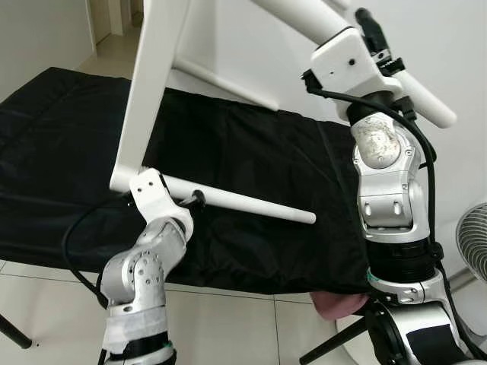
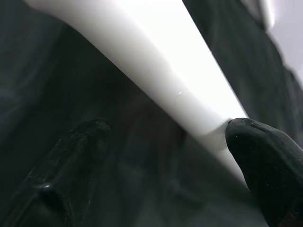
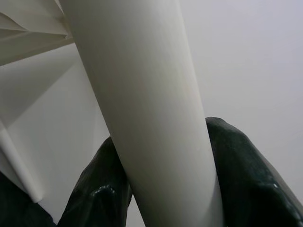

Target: Building children table

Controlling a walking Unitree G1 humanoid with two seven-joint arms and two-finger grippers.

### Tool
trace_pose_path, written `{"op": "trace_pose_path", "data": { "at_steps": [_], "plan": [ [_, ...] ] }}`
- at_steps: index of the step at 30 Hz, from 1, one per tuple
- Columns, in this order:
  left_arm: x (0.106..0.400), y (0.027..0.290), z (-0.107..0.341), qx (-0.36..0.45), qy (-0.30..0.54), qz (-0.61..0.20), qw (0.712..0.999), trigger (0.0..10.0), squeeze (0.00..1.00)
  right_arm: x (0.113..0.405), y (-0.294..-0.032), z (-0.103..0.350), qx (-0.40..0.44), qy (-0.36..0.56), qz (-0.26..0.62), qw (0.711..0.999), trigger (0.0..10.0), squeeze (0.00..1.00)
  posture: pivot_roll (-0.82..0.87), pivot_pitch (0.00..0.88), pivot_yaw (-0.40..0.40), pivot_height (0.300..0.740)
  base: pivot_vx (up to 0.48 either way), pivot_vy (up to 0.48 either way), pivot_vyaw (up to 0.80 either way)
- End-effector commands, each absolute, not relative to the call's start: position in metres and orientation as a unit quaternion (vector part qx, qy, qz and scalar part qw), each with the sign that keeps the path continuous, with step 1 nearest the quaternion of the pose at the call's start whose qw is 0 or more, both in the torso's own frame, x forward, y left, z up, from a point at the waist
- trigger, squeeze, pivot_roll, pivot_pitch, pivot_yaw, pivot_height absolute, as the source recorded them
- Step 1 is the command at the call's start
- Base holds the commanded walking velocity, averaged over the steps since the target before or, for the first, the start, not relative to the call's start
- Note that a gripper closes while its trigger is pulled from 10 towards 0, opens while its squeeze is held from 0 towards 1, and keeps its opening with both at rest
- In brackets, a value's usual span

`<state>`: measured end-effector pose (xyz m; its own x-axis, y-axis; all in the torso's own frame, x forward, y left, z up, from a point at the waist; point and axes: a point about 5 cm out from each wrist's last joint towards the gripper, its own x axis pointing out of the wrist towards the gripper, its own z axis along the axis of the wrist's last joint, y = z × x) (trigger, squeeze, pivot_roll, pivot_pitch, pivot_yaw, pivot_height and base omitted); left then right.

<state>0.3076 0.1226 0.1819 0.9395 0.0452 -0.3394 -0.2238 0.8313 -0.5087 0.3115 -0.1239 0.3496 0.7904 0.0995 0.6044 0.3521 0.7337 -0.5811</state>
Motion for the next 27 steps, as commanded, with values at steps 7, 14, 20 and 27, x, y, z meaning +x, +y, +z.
{"op": "trace_pose_path", "data": {
  "at_steps": [7,14,20,27],
  "plan": [
    [0.348,0.102,0.206,-0.402,0.122,0.113,0.9,10.0,0.0,0.296,-0.143,0.379,-0.239,-0.374,-0.127,0.887,0.0,0.0,-0.06,0.0,-0.122,0.74,0.0,0.0,0.0],
    [0.36,0.099,0.225,-0.416,0.075,0.11,0.899,10.0,0.0,0.299,-0.141,0.378,-0.241,-0.369,-0.118,0.89,0.0,0.0,-0.06,0.0,-0.124,0.74,0.0,0.0,0.0],
    [0.359,0.09,0.246,-0.387,0.024,0.082,0.918,0.0,0.0,0.302,-0.139,0.374,-0.235,-0.361,-0.104,0.896,0.0,0.0,-0.05,0.0,-0.126,0.74,0.0,0.0,0.0],
    [0.339,0.092,0.281,-0.317,-0.089,0.018,0.944,0.0,0.0,0.3,-0.139,0.372,-0.239,-0.365,-0.091,0.895,0.0,0.0,-0.04,0.0,-0.132,0.74,0.0,0.0,0.0]
  ]
}}
